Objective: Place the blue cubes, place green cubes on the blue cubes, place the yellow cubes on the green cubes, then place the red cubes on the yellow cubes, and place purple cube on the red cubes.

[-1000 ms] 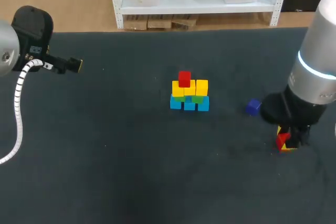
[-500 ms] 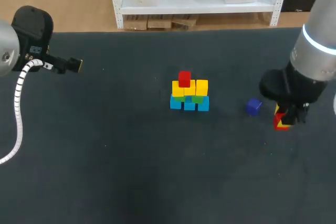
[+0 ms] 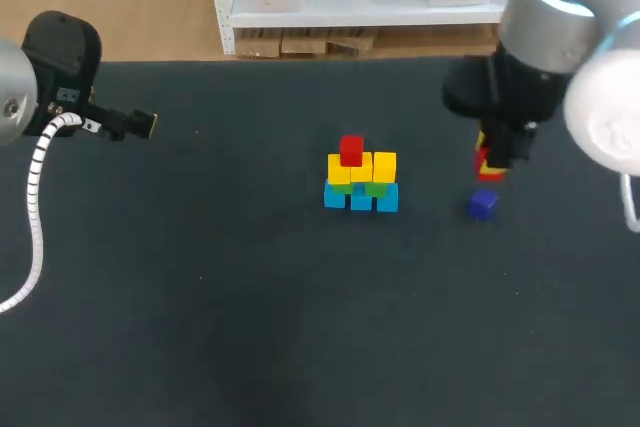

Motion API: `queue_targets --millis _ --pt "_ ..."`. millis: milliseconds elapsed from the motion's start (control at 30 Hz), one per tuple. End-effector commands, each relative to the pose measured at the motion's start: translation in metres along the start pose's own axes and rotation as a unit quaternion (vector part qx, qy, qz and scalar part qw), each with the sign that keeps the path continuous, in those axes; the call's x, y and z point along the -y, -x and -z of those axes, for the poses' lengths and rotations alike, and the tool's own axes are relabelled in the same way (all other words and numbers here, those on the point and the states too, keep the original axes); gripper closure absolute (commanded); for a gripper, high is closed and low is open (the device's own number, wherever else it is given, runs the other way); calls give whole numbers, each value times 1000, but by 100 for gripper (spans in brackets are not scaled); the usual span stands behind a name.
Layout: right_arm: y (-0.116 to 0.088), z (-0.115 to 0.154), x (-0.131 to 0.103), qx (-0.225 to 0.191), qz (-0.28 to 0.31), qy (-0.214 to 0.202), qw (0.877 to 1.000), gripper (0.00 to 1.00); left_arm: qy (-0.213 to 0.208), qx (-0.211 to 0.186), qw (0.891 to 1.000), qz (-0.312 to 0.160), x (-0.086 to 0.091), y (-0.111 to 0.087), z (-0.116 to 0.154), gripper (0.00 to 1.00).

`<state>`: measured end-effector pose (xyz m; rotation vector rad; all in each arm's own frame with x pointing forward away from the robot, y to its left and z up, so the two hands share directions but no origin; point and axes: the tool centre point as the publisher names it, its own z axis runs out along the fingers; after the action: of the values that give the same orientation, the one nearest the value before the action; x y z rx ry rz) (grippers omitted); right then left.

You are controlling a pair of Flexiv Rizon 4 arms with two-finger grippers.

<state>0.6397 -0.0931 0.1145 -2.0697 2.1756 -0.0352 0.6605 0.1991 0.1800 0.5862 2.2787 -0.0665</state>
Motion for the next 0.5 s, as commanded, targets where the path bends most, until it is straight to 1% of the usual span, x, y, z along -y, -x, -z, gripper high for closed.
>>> queue_targets --millis 33,200,333,500 --pt "26 0 11 -20 0 32 999 100 -2 0 1000 0 -1 0 0 0" --pt "43 0 11 -25 -5 32 999 100 -2 0 1000 0 -1 0 0 0" --pt "57 2 7 -5 -12 35 999 100 -2 0 1000 0 -1 0 0 0" --pt "71 1 0 -4 3 33 999 100 -2 0 1000 0 -1 0 0 0"
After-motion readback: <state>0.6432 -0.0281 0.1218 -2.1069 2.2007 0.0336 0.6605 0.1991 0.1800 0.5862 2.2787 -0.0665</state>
